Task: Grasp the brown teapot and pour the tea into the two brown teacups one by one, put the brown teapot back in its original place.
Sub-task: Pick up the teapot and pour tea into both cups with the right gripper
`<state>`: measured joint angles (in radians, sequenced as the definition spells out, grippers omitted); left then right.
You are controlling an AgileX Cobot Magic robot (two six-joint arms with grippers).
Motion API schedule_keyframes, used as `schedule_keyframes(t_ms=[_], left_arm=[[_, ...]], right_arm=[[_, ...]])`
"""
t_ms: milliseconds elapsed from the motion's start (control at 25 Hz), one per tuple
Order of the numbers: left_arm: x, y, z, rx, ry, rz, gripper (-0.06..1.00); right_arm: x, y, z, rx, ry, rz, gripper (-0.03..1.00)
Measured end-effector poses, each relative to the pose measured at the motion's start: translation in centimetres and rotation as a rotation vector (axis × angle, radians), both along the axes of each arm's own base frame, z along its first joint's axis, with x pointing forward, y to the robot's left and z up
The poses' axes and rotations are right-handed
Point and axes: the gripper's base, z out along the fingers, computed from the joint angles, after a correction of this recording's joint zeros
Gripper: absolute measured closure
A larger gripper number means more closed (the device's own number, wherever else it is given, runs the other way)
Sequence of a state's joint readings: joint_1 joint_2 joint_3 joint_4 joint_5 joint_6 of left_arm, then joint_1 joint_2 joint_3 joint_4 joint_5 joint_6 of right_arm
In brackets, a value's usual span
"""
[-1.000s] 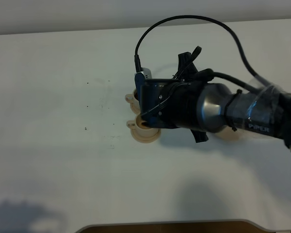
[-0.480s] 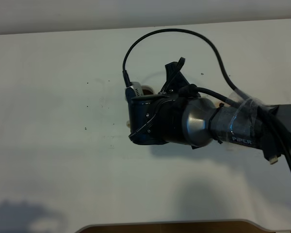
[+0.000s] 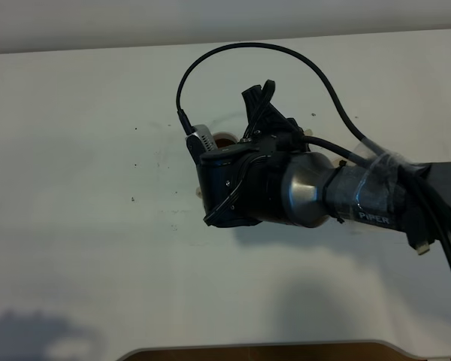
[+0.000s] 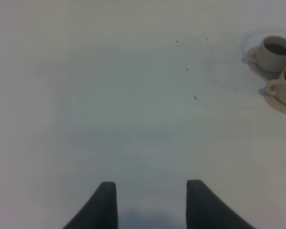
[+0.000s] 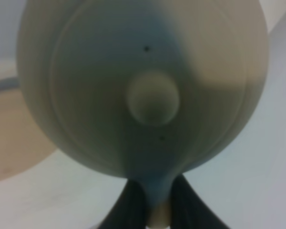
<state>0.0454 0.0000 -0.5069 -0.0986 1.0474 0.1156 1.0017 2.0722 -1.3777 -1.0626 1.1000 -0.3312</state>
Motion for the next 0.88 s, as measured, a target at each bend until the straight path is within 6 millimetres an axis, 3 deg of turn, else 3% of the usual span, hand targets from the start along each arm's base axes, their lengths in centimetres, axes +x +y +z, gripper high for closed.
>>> schedule_keyframes(t_ms=[880], left_arm=[[0.00, 0.00, 0.00, 0.000, 0.000, 0.000, 0.58]], right_arm=[[0.48, 0.77, -1.09, -0.181, -0.020, 0.169, 0.87]])
